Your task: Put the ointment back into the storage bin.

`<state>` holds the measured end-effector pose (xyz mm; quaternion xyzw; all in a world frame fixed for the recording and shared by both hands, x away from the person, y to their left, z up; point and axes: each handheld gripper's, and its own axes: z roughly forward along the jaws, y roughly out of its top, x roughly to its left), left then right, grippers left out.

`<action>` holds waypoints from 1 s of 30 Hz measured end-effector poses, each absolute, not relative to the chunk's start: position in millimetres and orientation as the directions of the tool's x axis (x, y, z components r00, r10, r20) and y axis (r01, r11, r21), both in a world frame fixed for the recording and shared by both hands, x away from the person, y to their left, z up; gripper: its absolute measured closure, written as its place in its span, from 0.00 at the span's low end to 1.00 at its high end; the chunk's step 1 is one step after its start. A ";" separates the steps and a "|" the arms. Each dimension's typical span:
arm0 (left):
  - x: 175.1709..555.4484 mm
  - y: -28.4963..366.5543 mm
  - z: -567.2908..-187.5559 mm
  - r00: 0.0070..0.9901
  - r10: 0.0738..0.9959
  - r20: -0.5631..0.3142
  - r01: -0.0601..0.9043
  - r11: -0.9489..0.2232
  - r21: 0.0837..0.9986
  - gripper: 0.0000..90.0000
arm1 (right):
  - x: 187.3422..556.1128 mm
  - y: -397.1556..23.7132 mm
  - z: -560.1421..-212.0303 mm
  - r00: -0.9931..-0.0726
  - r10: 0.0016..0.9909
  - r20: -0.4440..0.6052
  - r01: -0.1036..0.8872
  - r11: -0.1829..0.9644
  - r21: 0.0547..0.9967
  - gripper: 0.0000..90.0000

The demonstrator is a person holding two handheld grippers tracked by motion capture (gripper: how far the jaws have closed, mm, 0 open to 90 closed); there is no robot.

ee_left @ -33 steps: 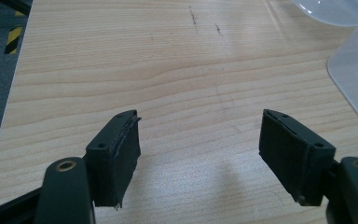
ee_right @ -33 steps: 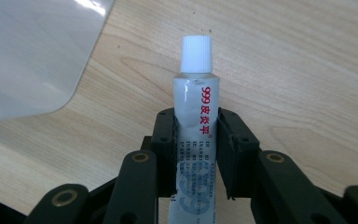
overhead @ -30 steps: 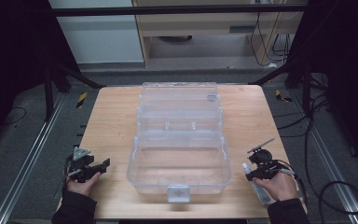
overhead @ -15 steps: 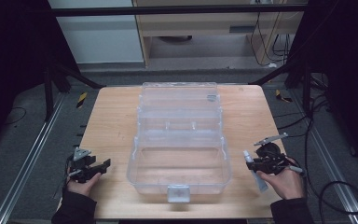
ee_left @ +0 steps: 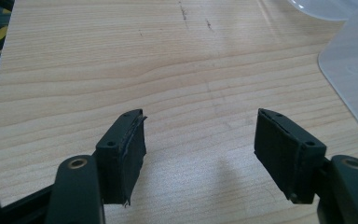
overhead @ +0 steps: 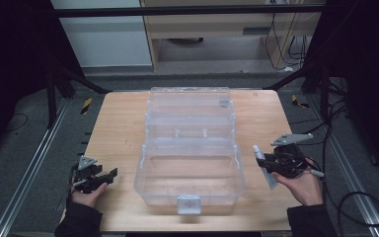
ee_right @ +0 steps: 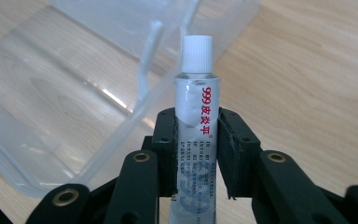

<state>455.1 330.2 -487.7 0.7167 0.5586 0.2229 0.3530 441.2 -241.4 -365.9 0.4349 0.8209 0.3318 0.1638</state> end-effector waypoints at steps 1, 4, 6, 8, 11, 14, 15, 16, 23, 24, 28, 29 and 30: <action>455.2 330.0 -487.7 0.277 0.958 -0.074 0.643 -0.128 0.755 0.37 | 441.4 -240.8 -363.5 -0.578 0.816 0.016 0.596 0.409 0.691 0.77; 455.4 329.8 -488.0 0.279 0.958 -0.073 0.647 -0.131 0.751 0.37 | 441.8 -238.1 -356.2 -0.596 0.803 0.007 0.574 0.420 0.703 0.77; 455.3 329.6 -487.8 0.279 0.957 -0.073 0.646 -0.131 0.752 0.37 | 442.5 -236.7 -351.6 -0.608 0.794 -0.002 0.557 0.428 0.712 0.77; 455.4 329.6 -488.0 0.280 0.957 -0.073 0.647 -0.132 0.751 0.37 | 443.0 -234.4 -346.9 -0.617 0.787 -0.006 0.546 0.434 0.717 0.77; 455.5 329.7 -488.0 0.280 0.957 -0.073 0.648 -0.133 0.750 0.37 | 444.0 -230.5 -340.0 -0.638 0.769 -0.018 0.523 0.451 0.723 0.77; 455.7 329.4 -488.2 0.281 0.957 -0.073 0.649 -0.133 0.749 0.37 | 445.3 -224.7 -332.3 -0.662 0.749 -0.033 0.501 0.475 0.723 0.77; 455.7 329.3 -488.2 0.281 0.957 -0.072 0.649 -0.134 0.749 0.37 | 445.8 -223.2 -330.7 -0.668 0.743 -0.037 0.494 0.480 0.725 0.77; 455.7 329.4 -488.2 0.282 0.957 -0.073 0.648 -0.134 0.749 0.37 | 446.2 -220.9 -328.5 -0.675 0.736 -0.043 0.486 0.488 0.726 0.77; 455.9 329.1 -488.3 0.283 0.956 -0.072 0.649 -0.136 0.749 0.37 | 448.9 -204.3 -313.1 -0.738 0.672 -0.064 0.429 0.541 0.724 0.77; 455.8 328.9 -488.3 0.282 0.957 -0.074 0.649 -0.134 0.749 0.37 | 449.3 -201.5 -311.2 -0.745 0.664 -0.067 0.424 0.548 0.721 0.77; 455.8 329.2 -488.2 0.283 0.956 -0.073 0.648 -0.135 0.750 0.37 | 451.3 -188.8 -305.2 -0.777 0.624 -0.081 0.390 0.578 0.717 0.77; 455.8 329.3 -488.2 0.282 0.957 -0.073 0.648 -0.134 0.750 0.37 | 451.9 -185.7 -304.0 -0.788 0.610 -0.081 0.381 0.587 0.714 0.77; 455.8 329.3 -488.2 0.283 0.956 -0.073 0.648 -0.135 0.749 0.37 | 452.6 -181.3 -302.8 -0.800 0.595 -0.084 0.370 0.599 0.710 0.77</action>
